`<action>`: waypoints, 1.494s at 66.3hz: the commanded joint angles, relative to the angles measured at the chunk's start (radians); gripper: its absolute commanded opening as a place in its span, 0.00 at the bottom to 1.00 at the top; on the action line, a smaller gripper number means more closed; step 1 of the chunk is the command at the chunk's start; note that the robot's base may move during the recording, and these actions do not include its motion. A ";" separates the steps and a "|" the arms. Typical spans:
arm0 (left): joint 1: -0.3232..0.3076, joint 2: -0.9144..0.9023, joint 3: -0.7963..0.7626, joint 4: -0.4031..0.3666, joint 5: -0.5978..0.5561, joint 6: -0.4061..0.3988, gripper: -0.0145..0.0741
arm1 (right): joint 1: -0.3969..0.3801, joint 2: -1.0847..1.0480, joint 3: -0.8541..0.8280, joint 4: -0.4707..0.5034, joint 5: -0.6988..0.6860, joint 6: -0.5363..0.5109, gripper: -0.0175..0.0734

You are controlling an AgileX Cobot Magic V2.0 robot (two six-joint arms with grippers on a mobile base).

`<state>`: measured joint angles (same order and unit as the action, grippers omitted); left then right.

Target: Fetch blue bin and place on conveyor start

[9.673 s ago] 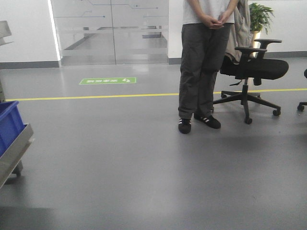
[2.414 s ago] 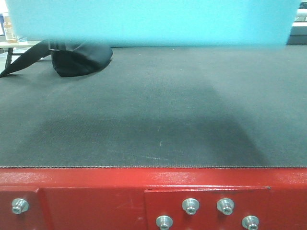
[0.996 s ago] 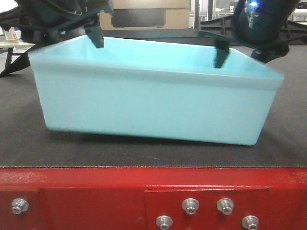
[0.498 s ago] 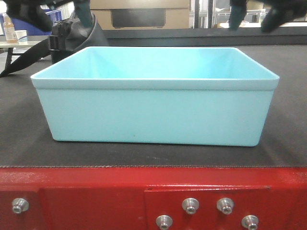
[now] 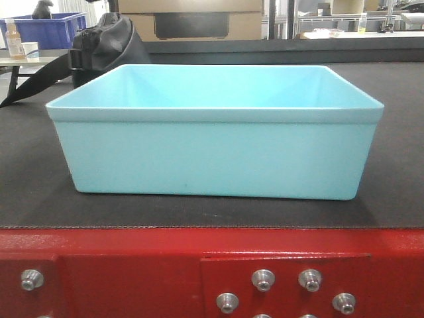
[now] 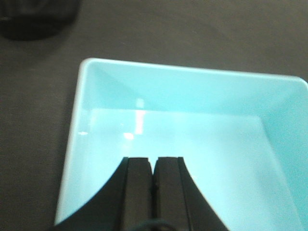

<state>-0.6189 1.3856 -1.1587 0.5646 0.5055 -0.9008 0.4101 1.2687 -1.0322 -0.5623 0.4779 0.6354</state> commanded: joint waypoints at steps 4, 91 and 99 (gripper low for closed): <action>-0.063 -0.060 0.089 -0.003 -0.156 0.027 0.04 | 0.004 -0.079 0.109 -0.014 -0.136 -0.026 0.01; 0.398 -0.919 0.670 0.051 -0.533 0.029 0.05 | 0.004 -0.662 0.415 0.014 -0.322 -0.026 0.01; 0.398 -0.966 0.670 0.051 -0.533 0.029 0.05 | 0.004 -0.662 0.415 0.013 -0.325 -0.026 0.01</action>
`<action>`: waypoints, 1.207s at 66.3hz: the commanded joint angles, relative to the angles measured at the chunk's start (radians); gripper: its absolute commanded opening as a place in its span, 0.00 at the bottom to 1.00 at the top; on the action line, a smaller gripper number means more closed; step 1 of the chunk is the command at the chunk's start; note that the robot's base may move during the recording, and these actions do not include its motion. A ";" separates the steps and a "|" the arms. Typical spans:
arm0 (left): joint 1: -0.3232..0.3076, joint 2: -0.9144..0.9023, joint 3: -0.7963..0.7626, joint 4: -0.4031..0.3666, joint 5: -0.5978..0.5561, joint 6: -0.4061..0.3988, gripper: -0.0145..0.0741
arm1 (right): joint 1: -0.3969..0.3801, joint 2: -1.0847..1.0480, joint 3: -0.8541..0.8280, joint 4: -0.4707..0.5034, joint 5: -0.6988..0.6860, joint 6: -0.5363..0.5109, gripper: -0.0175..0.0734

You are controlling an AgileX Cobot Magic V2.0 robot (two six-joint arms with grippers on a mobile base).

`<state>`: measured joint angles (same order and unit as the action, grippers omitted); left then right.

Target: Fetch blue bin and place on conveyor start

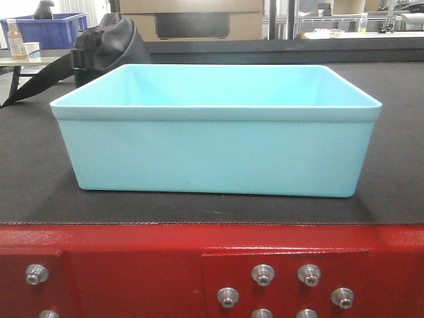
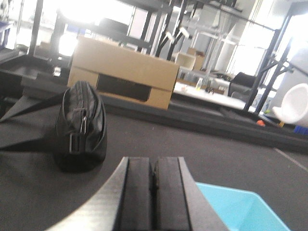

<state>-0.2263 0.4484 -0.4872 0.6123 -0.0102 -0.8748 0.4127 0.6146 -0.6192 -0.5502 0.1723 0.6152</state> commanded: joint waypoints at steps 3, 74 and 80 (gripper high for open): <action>0.005 -0.039 -0.001 0.003 -0.017 0.003 0.05 | 0.001 -0.008 0.002 0.001 -0.019 -0.005 0.01; 0.005 -0.055 -0.001 0.003 -0.014 0.003 0.05 | -0.479 -0.408 0.408 0.537 -0.083 -0.637 0.01; 0.005 -0.055 -0.001 0.003 -0.014 0.003 0.05 | -0.490 -0.487 0.475 0.537 -0.085 -0.637 0.01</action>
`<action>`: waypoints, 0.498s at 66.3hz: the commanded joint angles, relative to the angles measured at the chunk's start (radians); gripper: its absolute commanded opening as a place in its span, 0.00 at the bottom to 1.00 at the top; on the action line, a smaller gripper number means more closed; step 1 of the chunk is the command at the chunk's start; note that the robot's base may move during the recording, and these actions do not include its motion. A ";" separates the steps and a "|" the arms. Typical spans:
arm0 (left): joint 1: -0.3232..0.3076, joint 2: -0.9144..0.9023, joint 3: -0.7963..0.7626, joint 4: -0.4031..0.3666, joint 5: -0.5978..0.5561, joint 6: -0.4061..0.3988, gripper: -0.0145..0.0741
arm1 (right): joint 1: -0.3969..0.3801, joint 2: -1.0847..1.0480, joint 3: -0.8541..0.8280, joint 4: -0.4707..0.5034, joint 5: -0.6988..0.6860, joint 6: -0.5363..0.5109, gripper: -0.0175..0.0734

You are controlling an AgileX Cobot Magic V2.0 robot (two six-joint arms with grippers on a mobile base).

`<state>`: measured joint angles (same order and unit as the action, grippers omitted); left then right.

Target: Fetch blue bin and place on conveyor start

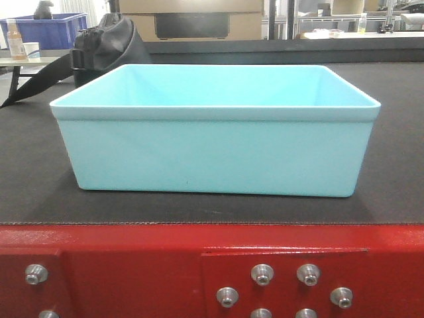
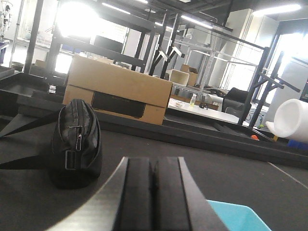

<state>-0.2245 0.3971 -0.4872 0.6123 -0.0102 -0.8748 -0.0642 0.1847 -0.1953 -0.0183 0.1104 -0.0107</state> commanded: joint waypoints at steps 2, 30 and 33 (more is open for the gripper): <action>0.003 -0.004 -0.001 0.003 -0.014 0.003 0.05 | -0.013 -0.080 0.073 0.005 -0.023 -0.011 0.01; 0.003 -0.004 -0.001 0.003 -0.009 0.003 0.05 | -0.014 -0.185 0.195 0.005 -0.048 -0.010 0.01; 0.003 -0.004 -0.001 0.003 -0.009 0.003 0.05 | -0.014 -0.185 0.195 0.005 -0.048 -0.010 0.01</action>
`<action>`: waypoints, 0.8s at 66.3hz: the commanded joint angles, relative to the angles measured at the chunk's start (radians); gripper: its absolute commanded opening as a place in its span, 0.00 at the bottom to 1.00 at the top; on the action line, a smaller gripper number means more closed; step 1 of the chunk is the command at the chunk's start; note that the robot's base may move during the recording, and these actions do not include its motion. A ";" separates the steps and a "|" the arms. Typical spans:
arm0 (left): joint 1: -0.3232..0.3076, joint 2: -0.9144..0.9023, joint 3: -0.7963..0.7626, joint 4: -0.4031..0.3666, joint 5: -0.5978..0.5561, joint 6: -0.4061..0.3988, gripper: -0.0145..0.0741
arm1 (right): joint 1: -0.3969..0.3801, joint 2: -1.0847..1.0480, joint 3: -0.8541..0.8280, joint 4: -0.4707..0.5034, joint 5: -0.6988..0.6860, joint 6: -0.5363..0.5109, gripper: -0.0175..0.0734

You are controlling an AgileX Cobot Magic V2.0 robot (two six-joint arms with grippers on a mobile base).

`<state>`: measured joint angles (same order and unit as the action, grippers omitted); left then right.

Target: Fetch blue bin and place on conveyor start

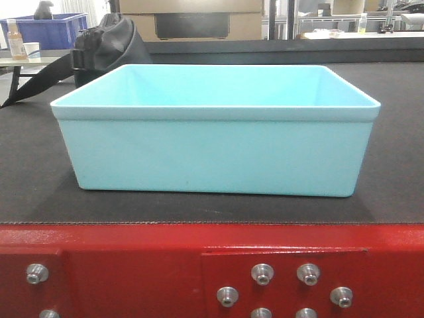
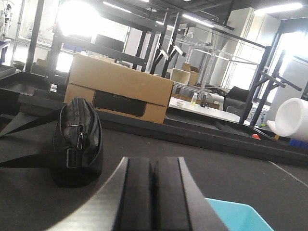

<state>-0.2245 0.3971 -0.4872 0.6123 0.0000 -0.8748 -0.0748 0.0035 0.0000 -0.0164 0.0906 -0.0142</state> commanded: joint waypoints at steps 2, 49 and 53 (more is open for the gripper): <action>0.003 -0.004 -0.001 0.003 -0.019 0.003 0.05 | -0.004 -0.003 0.000 0.004 -0.028 -0.006 0.01; 0.042 -0.053 0.038 -0.280 0.078 0.387 0.05 | -0.004 -0.003 0.000 0.004 -0.031 -0.006 0.01; 0.079 -0.085 0.075 -0.429 0.080 0.618 0.05 | -0.004 -0.003 0.000 0.004 -0.031 -0.006 0.01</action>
<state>-0.1850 0.3532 -0.4533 0.3933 0.0615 -0.5528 -0.0748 0.0035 0.0000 -0.0164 0.0841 -0.0142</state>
